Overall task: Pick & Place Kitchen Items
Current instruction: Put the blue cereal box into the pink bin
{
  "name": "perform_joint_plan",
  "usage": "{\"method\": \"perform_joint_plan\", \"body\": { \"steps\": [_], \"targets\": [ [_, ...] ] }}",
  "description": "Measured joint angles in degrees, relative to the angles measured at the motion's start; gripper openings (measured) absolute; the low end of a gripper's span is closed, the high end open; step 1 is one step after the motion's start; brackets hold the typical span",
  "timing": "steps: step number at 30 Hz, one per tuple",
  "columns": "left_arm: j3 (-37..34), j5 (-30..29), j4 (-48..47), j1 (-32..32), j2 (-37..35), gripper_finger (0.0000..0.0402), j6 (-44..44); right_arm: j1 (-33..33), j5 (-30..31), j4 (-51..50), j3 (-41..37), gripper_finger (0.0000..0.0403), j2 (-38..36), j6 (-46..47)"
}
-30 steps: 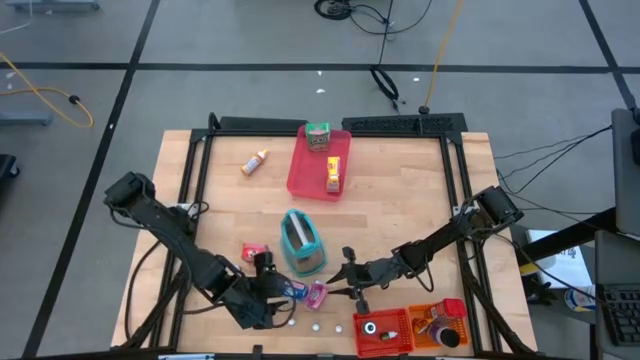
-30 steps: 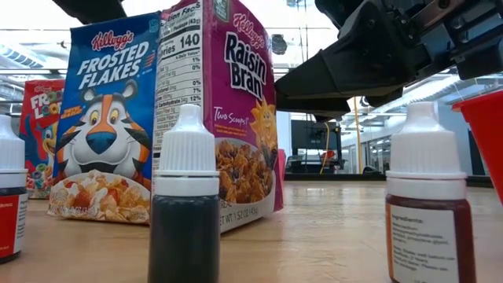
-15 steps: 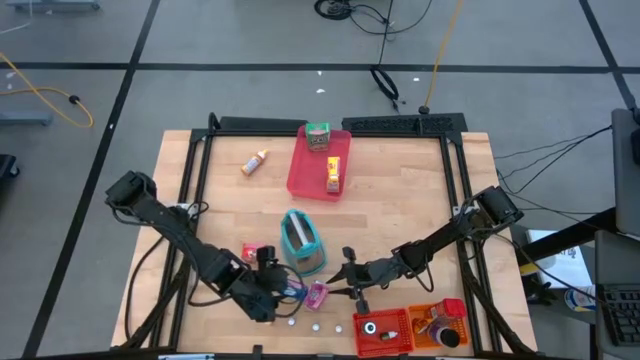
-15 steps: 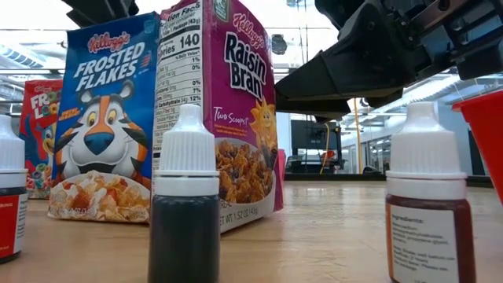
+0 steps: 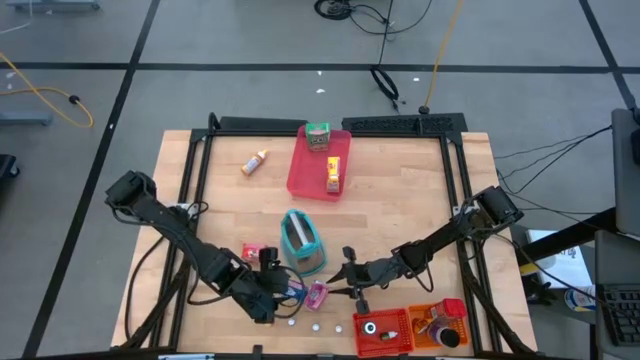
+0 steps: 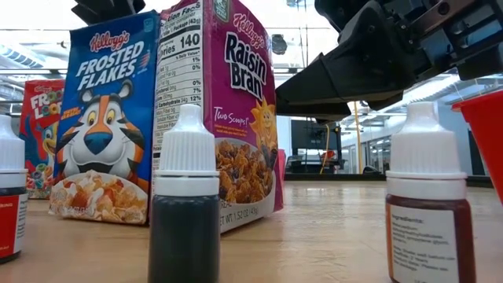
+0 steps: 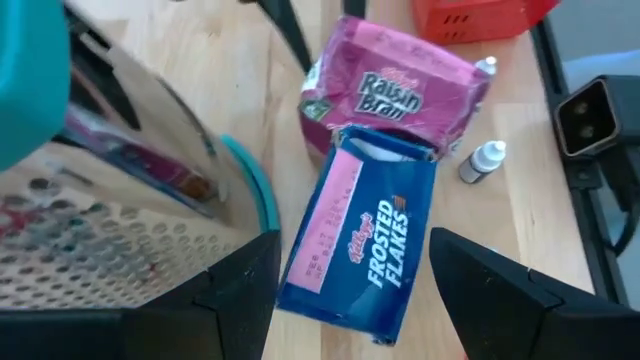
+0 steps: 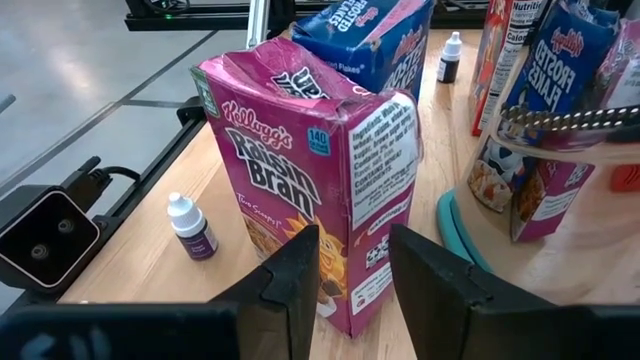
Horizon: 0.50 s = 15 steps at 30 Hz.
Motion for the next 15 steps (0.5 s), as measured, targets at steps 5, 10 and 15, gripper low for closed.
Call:
{"method": "perform_joint_plan", "body": {
  "steps": [5, 10, 15],
  "targets": [
    [0.0, 1.42, -0.1, 0.0, -0.02, 0.0257, 0.18, 0.0, 0.0, -0.09, 0.0, 0.0114, 0.0, 0.0],
    [0.0, 1.5, -1.45, 0.11, -0.02, 0.0257, 0.13, 0.0, 0.0, -0.09, 0.0, 0.0114, 0.0, 0.0],
    [0.0, 0.06, -1.91, 0.42, -0.02, 0.0257, 0.56, 0.0, 0.0, -0.09, 0.0, 0.0114, 0.0, 0.0]
  ]
}}
